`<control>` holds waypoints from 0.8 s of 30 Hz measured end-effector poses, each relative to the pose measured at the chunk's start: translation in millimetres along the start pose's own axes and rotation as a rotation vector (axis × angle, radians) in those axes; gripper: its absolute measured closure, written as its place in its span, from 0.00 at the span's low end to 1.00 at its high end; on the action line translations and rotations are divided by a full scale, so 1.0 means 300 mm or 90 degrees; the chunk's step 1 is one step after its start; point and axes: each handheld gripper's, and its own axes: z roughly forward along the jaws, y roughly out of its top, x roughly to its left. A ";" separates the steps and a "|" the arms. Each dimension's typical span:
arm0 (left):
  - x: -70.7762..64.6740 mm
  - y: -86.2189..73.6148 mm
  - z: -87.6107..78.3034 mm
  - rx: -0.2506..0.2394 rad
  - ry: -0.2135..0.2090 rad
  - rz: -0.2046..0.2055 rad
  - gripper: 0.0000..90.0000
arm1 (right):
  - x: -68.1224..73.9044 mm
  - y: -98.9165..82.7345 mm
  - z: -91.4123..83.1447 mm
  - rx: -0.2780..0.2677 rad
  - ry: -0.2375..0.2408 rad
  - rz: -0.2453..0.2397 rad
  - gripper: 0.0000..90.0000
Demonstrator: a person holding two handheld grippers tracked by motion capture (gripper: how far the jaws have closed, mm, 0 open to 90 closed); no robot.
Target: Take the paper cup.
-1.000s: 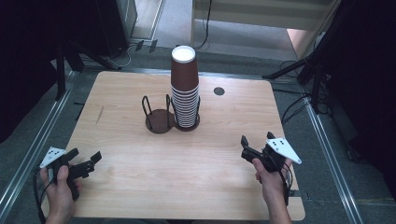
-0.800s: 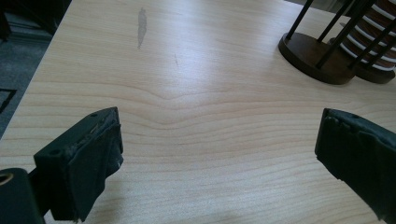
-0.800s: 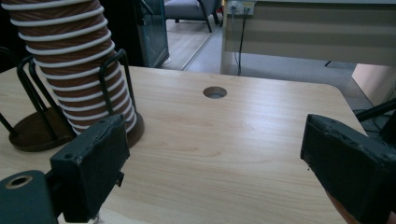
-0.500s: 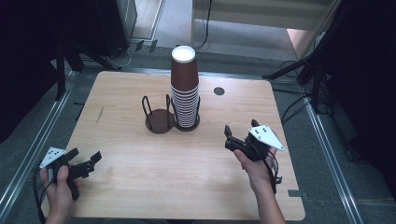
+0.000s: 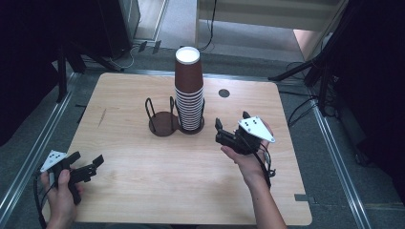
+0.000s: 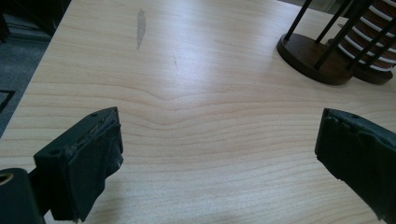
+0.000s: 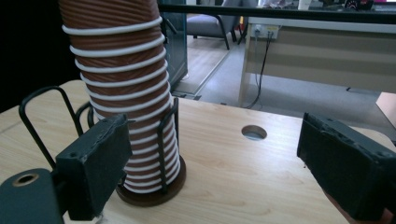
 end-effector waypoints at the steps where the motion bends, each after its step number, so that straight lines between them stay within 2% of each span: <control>1: -0.001 0.000 0.000 0.000 0.001 0.001 0.02 | 0.006 0.004 0.003 -0.003 0.002 0.002 0.14; 13: -0.001 0.000 0.000 -0.001 0.000 0.000 0.02 | 0.057 0.056 0.040 -0.004 0.032 0.003 0.14; 20: -0.003 0.000 0.001 0.003 0.005 0.004 0.02 | 0.071 0.101 0.070 -0.002 0.039 0.009 0.14; 24: 0.000 0.000 -0.001 0.002 -0.001 0.003 0.02 | 0.072 0.118 0.084 -0.005 0.036 0.011 0.14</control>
